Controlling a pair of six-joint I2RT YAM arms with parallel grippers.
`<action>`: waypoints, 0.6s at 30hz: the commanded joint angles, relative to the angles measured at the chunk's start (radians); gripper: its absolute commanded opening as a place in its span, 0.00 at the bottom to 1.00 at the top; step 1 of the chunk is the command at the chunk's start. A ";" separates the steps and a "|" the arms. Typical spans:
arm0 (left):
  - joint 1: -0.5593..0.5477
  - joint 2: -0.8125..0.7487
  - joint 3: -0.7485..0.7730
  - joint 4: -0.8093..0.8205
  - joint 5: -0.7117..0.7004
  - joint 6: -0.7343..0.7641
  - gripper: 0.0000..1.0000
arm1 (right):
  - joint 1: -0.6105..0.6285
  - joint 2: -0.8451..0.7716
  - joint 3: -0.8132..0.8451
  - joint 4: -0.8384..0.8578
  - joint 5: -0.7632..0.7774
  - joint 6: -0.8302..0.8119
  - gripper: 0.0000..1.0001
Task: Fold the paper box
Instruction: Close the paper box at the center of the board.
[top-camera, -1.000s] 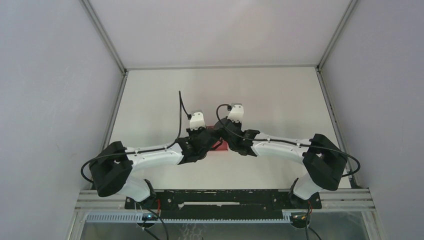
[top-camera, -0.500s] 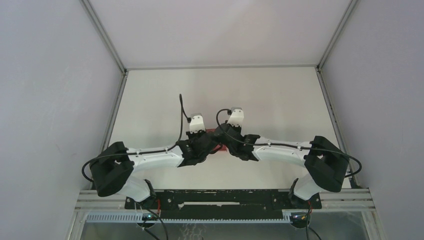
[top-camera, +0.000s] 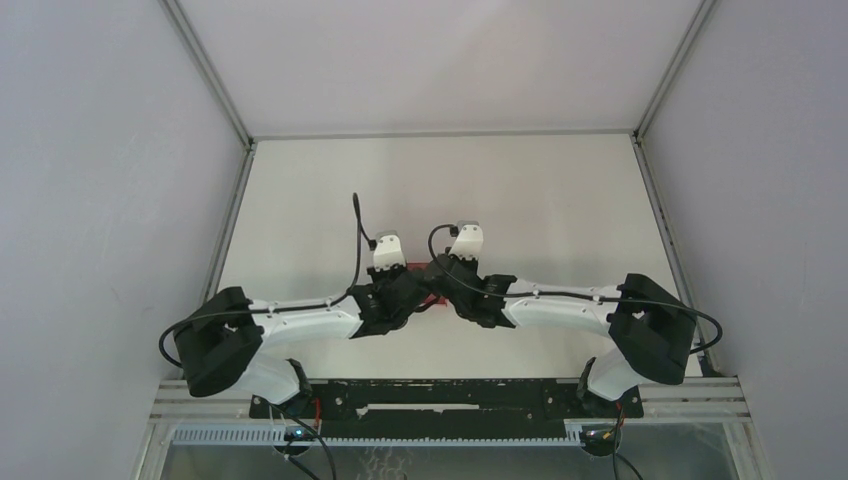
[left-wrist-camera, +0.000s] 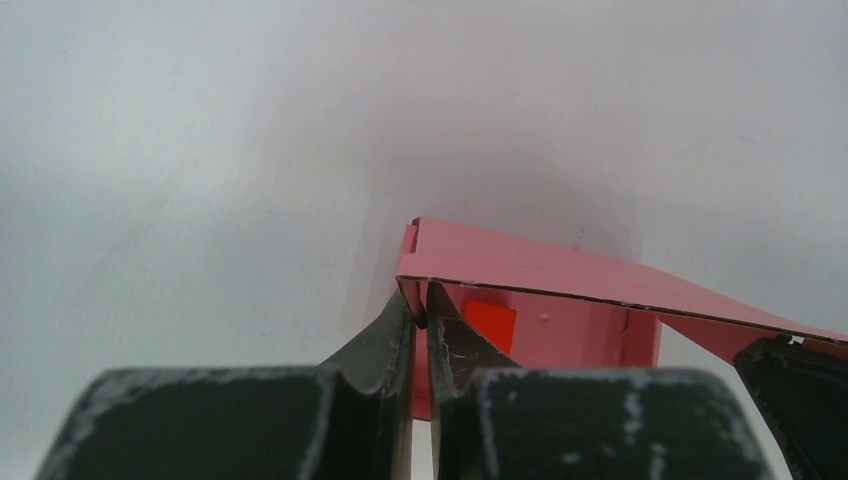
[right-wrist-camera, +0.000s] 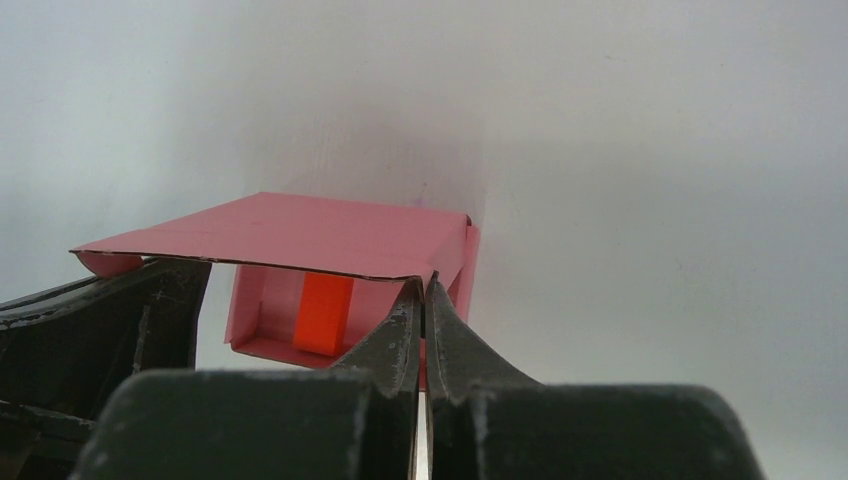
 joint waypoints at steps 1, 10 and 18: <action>-0.025 -0.049 -0.016 0.116 0.085 -0.018 0.10 | 0.046 0.006 0.004 0.105 -0.116 0.063 0.00; -0.025 -0.123 -0.094 0.139 0.111 0.042 0.11 | 0.046 0.023 0.004 0.118 -0.120 0.073 0.00; -0.025 -0.157 -0.167 0.193 0.148 0.054 0.11 | 0.046 0.042 0.003 0.137 -0.138 0.097 0.00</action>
